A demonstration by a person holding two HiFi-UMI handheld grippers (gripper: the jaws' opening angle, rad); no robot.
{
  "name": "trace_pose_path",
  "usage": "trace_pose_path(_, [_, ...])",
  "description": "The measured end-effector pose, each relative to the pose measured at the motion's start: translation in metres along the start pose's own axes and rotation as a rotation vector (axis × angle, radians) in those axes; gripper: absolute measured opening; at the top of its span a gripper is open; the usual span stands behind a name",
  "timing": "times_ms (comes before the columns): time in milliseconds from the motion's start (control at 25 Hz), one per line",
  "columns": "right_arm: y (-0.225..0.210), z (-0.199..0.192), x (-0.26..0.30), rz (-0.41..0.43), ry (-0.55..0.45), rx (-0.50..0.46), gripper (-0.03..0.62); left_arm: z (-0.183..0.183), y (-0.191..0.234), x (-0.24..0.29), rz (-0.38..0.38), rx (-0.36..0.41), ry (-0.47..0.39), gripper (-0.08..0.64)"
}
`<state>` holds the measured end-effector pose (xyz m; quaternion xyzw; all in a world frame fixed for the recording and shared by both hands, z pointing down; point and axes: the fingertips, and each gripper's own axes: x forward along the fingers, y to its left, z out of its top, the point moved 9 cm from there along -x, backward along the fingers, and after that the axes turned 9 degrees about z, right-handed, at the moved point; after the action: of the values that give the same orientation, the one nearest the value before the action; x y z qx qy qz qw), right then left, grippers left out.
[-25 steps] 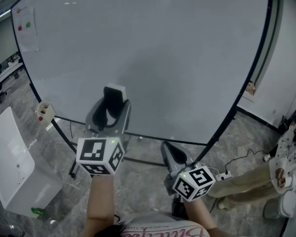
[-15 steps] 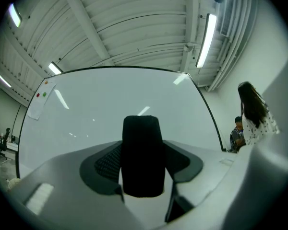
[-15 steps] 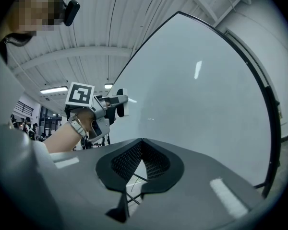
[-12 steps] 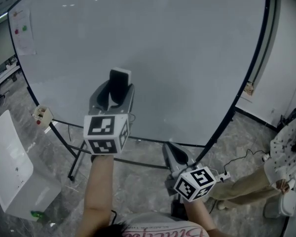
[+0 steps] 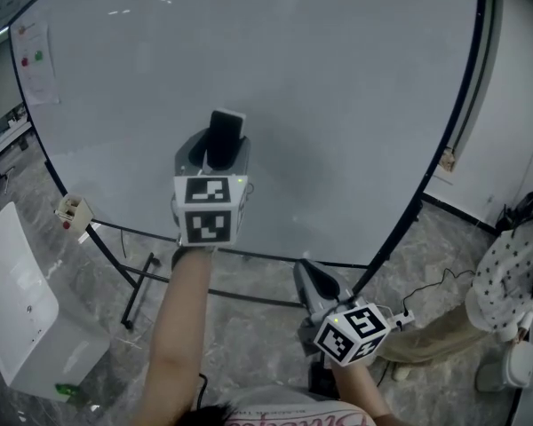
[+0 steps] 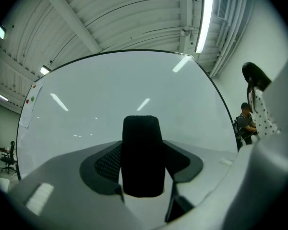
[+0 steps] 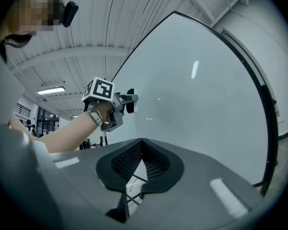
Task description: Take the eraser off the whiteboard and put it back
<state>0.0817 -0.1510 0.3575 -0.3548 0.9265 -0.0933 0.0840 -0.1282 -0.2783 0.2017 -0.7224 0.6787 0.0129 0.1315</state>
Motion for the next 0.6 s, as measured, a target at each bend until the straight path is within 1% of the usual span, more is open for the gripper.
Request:
trace_pose_path(400, [-0.010, -0.003, 0.001, -0.020, 0.014, 0.008, 0.002, -0.004, -0.008, 0.033, -0.001, 0.021, 0.034, 0.247])
trace_pose_path(600, [-0.017, -0.006, 0.000, -0.026, 0.022, 0.008, 0.002, -0.005, -0.013, 0.044, 0.014, 0.037, 0.046, 0.250])
